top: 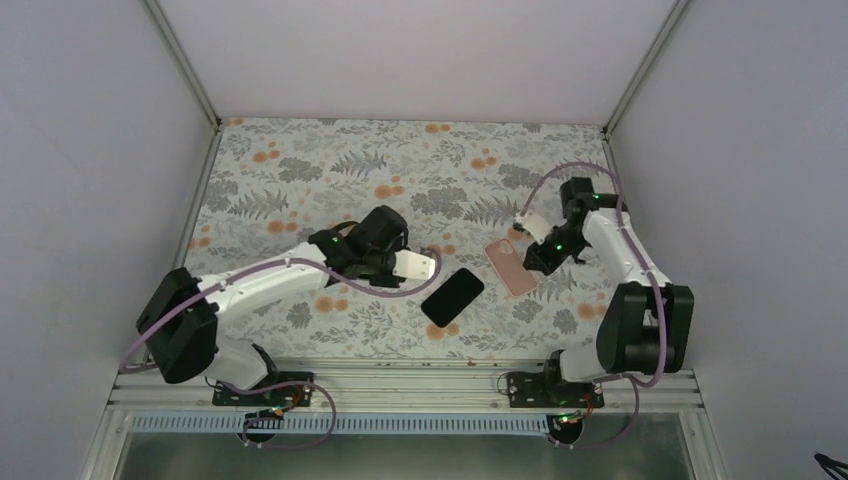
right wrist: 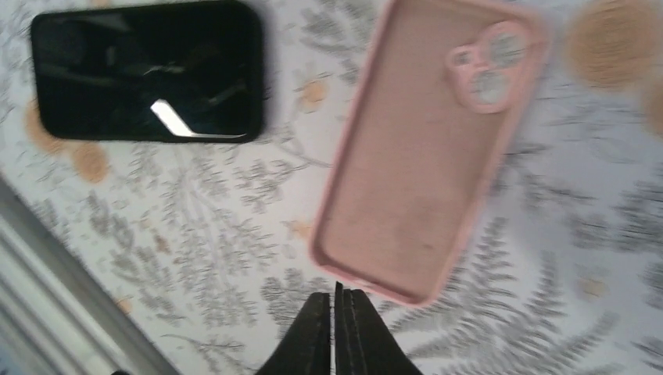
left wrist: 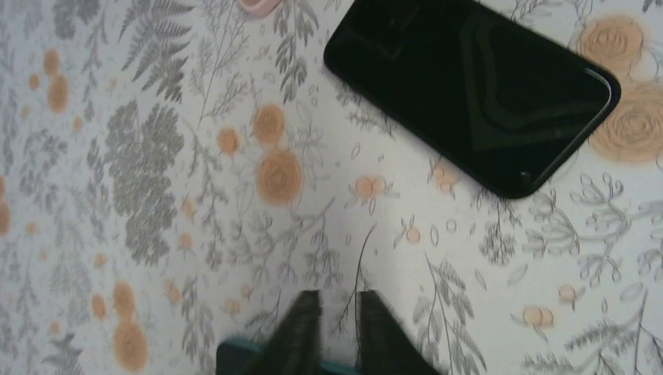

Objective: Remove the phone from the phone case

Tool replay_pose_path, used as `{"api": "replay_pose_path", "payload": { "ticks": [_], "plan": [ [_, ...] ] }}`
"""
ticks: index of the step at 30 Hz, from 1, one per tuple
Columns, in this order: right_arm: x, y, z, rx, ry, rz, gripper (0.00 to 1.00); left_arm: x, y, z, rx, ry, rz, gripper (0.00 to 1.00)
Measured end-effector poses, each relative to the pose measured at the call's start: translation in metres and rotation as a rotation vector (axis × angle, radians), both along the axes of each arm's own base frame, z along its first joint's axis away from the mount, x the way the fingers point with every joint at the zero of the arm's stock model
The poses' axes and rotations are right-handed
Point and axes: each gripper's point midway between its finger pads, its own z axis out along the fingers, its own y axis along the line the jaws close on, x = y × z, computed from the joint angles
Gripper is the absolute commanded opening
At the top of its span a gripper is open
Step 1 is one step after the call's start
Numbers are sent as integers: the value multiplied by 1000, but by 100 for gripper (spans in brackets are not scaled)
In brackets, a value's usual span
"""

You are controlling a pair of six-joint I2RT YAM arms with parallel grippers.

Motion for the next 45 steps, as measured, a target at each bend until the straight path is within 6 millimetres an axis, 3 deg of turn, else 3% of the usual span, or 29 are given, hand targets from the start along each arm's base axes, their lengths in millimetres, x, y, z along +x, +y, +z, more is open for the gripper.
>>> {"api": "replay_pose_path", "payload": {
  "ticks": [3,6,11,18,24,29,36,45],
  "plan": [
    [-18,19,-16,30,87,59,3,3,-17,-8,-20,29,-34,2],
    [-39,37,-35,50,183,119,3,1,-28,-39,17,97,-60,2],
    [-53,65,-48,98,269,196,3,-13,-33,-80,95,140,-104,2],
    [-60,90,-72,113,351,242,3,-11,-37,-87,92,113,-117,2],
    [-67,96,-92,90,413,243,4,-18,-40,-101,115,135,-134,2],
    [-56,97,-96,77,376,210,4,-42,-39,-113,154,206,-195,2],
    [-21,106,-95,65,294,166,4,-76,-50,-113,171,264,-291,2],
    [7,148,-96,65,255,236,4,-73,-70,-112,145,287,-292,2]
  ]
}}
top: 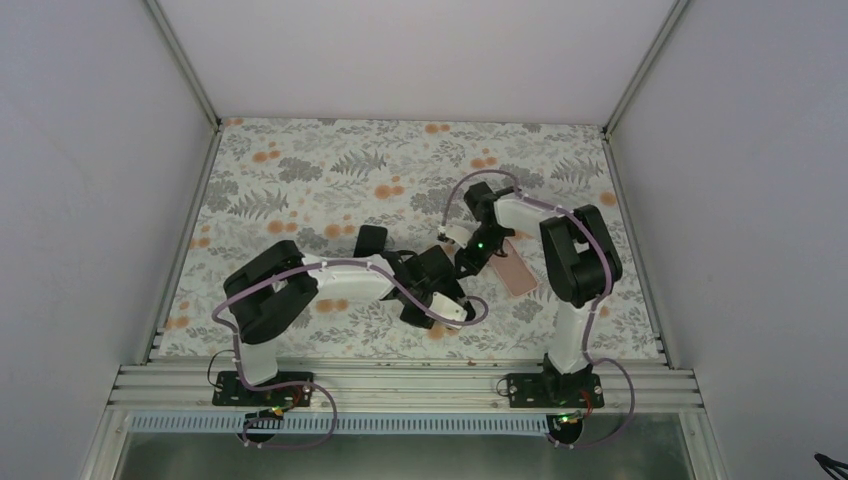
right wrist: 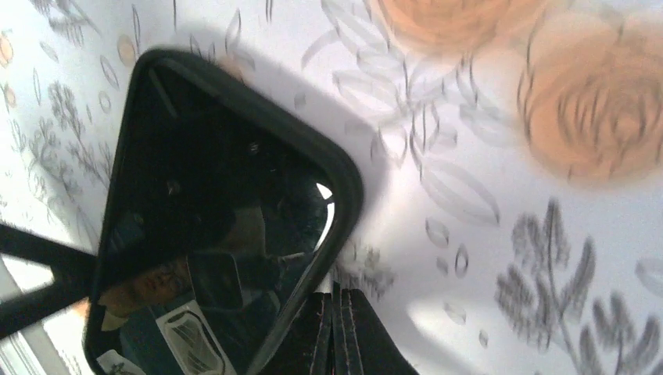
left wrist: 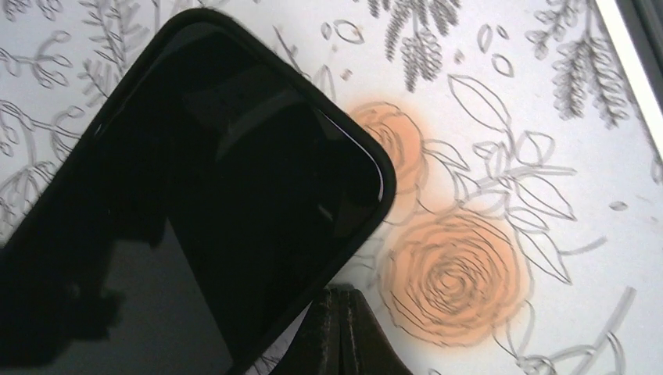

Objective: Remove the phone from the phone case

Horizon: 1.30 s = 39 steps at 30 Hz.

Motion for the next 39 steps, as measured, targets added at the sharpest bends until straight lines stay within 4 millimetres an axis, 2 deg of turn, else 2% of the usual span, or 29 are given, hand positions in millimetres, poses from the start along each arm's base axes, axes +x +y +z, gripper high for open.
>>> {"api": "replay_pose_path", "payload": {
  "ticks": [6,9,11,12,13,14,17,19,20,21,24,27,30,34,37,39],
  "plan": [
    [21,29,2,26,-27,38,4,9,-19,1,-36,-2,18,2],
    [38,44,6,45,-56,51,4,15,-31,1,-61,-8,25,2],
    [44,49,7,47,-73,53,4,19,-37,2,-75,-16,27,2],
    [48,50,9,48,-85,49,11,19,-38,2,-79,-17,27,3],
    [50,51,10,51,-96,45,36,20,-39,2,-83,-20,27,8],
    [53,50,13,52,-104,39,52,20,-39,2,-83,-21,25,23],
    [61,41,27,63,-141,9,79,16,-29,9,-84,-33,9,72],
    [66,31,44,77,-183,-8,98,12,-18,25,-85,-32,5,85],
    [65,25,55,84,-208,-2,100,12,-14,36,-94,-30,7,89],
    [65,20,63,84,-226,-10,100,14,-10,51,-110,-32,16,99],
    [52,4,82,64,-290,4,100,27,-2,93,-156,-48,61,100],
    [31,-3,81,16,-311,29,100,46,7,131,-204,-75,124,100],
    [5,-7,68,-38,-287,53,100,69,29,158,-251,-102,219,100],
    [-20,0,58,-84,-285,87,100,112,69,180,-302,-157,395,100],
    [-29,10,59,-97,-311,107,100,144,96,185,-320,-188,523,100],
    [-31,17,60,-96,-331,115,100,158,110,182,-317,-193,590,100]
  ]
}}
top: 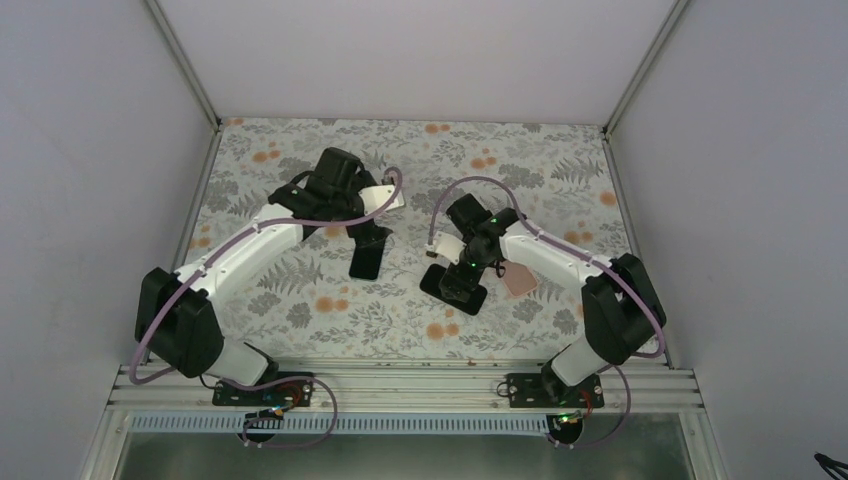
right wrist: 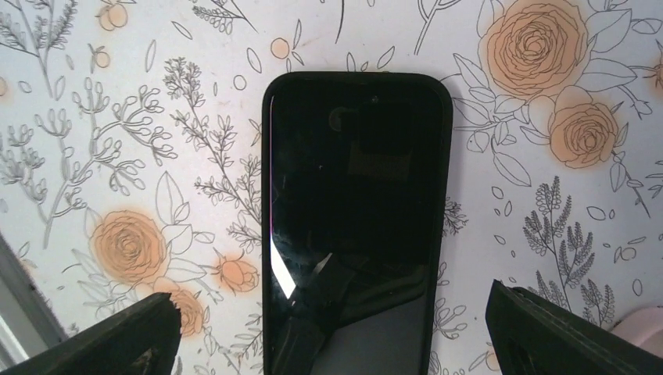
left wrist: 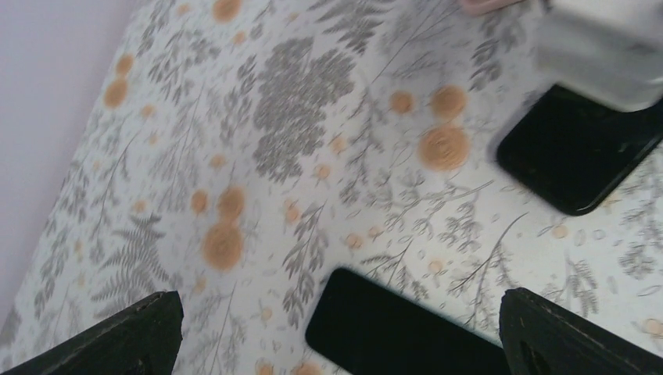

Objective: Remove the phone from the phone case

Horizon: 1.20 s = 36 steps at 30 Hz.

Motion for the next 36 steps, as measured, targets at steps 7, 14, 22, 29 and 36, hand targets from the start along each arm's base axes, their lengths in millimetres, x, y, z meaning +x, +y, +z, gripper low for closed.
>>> {"api": "replay_pose_path", "payload": {
  "ticks": [7,14,22,29,36],
  "plan": [
    [-6,-2,-18,-36,-17,-6,100,16,24,-21,8,35,119,100],
    [-14,-1,-40,-85,-34,30,100,29,27,-33,8,54,183,100],
    [-13,-10,-58,-127,-53,22,100,35,29,-45,25,79,215,100],
    [-14,-13,-63,-142,-50,27,93,41,22,-47,11,98,207,100],
    [-10,-10,-60,-126,-75,33,62,34,-11,-40,-79,249,96,93]
  ]
}}
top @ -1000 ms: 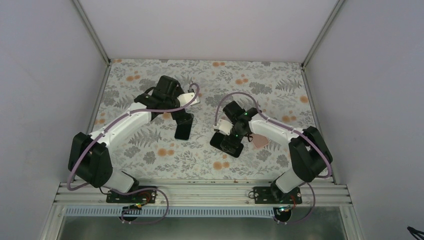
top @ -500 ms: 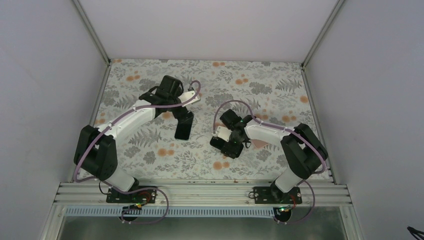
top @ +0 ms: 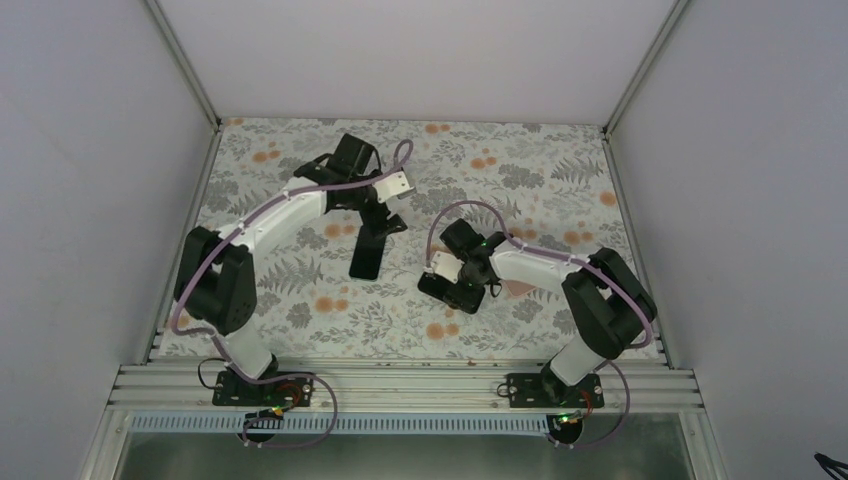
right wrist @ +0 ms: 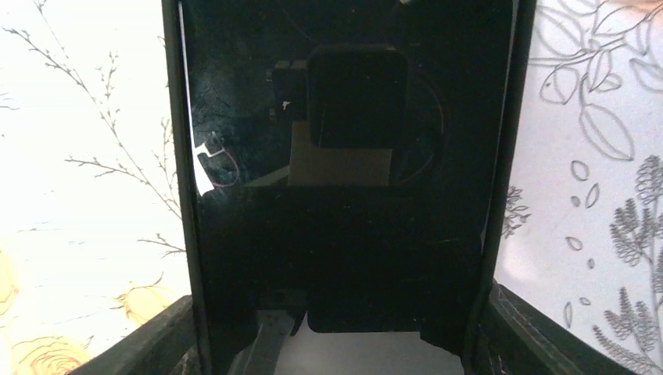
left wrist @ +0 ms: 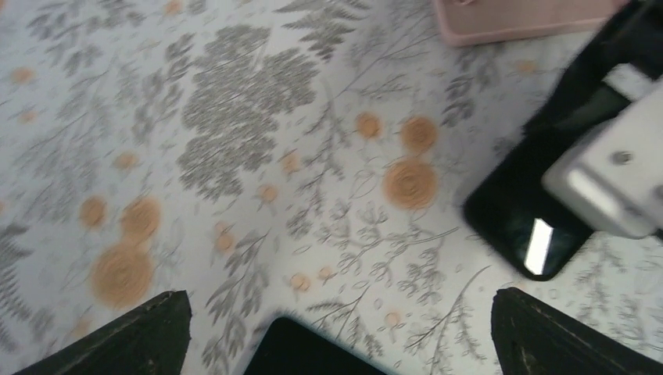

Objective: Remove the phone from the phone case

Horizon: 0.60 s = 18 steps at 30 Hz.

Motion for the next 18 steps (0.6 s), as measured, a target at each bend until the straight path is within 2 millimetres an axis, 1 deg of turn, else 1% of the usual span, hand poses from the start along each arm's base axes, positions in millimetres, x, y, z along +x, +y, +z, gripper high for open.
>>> {"api": "replay_pose_path", "payload": {
  "ticks": [3,5,7,9,11,12,16,18],
  "plan": [
    [4,1,1,4,-27,-1,60,-1,-13,0,-31,71,-45,93],
    [8,1,2,6,-49,-3,64,-5,-19,-7,-44,134,-71,93],
    [11,0,5,6,-76,-5,65,-14,-21,-17,-49,208,-93,93],
    [15,0,12,10,-107,-4,61,-23,-22,-25,-60,286,-110,93],
    [20,1,22,26,-148,-2,56,-26,-23,-27,-89,356,-117,93],
    [23,1,29,35,-173,-2,55,-26,-23,-27,-106,382,-118,93],
    [36,10,58,85,-250,-5,54,-12,-22,-22,-184,466,-100,93],
    [43,15,67,103,-274,-7,54,-6,-21,-21,-211,494,-89,93]
  ]
}}
